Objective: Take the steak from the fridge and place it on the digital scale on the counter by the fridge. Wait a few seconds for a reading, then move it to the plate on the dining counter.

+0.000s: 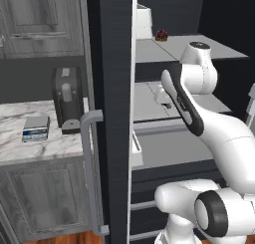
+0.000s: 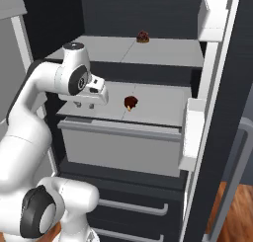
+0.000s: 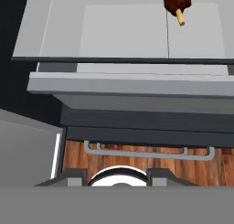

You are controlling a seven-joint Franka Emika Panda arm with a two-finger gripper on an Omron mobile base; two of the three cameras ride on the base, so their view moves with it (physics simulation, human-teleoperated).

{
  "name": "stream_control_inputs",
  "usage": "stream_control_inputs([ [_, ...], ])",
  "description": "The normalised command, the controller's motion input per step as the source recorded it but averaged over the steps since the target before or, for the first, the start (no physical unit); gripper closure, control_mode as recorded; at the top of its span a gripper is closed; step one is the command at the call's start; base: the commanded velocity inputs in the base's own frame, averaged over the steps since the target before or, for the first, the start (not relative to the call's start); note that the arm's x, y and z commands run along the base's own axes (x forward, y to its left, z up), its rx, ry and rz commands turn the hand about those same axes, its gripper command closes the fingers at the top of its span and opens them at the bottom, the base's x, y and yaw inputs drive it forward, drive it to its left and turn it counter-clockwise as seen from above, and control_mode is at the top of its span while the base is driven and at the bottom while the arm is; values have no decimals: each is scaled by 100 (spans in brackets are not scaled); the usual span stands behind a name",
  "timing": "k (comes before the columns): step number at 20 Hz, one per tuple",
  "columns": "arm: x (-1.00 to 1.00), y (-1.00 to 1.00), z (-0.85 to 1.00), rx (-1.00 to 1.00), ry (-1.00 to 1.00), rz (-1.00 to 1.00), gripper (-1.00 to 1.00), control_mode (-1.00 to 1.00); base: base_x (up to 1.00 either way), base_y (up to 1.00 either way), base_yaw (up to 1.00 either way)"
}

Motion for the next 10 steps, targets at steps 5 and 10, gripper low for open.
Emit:
stream_control_inputs([
  [5,-5,16,-1,0,-8,-6,-100,-100,0,0,0],
  [10,16,-4,1,0,-12,-1,-100,-100,0,0,0],
])
